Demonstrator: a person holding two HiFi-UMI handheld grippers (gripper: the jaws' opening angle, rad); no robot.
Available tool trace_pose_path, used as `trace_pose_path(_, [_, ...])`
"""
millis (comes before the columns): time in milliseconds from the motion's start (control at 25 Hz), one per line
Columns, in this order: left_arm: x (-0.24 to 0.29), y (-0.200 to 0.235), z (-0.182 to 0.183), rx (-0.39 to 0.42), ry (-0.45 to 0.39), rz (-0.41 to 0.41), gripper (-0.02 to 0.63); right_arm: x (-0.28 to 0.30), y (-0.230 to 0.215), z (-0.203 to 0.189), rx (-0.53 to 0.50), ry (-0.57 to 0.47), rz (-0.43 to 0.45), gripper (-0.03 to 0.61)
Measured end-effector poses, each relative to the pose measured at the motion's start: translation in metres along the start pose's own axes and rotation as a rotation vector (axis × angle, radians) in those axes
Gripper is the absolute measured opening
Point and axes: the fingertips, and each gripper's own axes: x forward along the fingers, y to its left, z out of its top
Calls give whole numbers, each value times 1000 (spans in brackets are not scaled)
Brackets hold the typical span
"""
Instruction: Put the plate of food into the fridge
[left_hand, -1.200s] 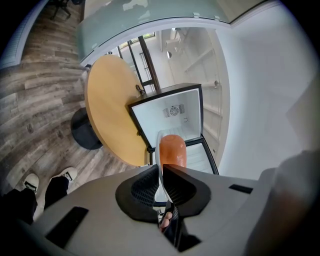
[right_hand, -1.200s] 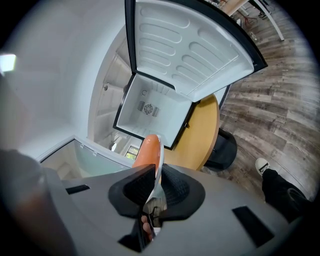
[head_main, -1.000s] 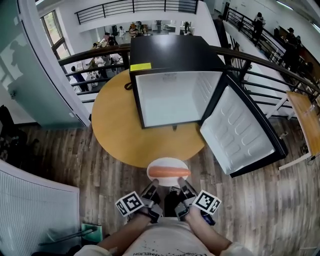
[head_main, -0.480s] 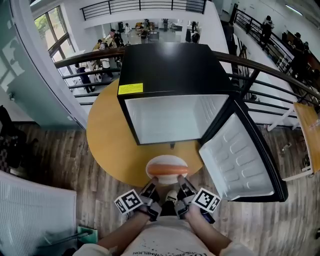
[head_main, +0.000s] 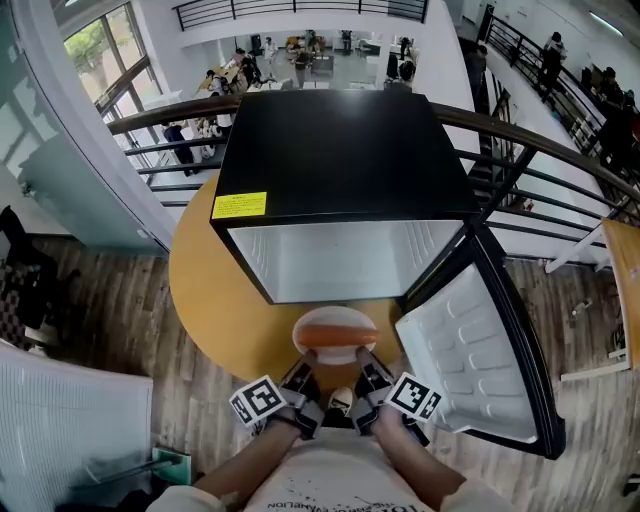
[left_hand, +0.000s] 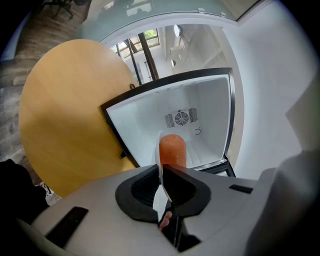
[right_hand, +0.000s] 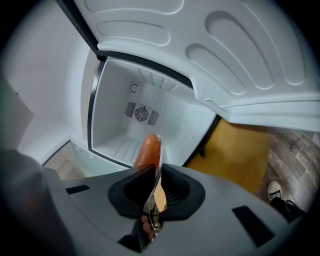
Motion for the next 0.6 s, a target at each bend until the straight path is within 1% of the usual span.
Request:
trace_pose_path(200, [12,3,10,7,23,11,43,12,-4,5,24,-14,-9,54])
trace_pose_path(320, [22,4,15,2,53,14,43,18,-8,9,42,-35,-20,54])
trace_pose_path(480, [33,7,26,14,94,22,43,28,-11,10,68,-66,-44,54])
trace_pose_path(600, [45,11,36,18,97,23,42,40,-15,16,80,-92,-60,54])
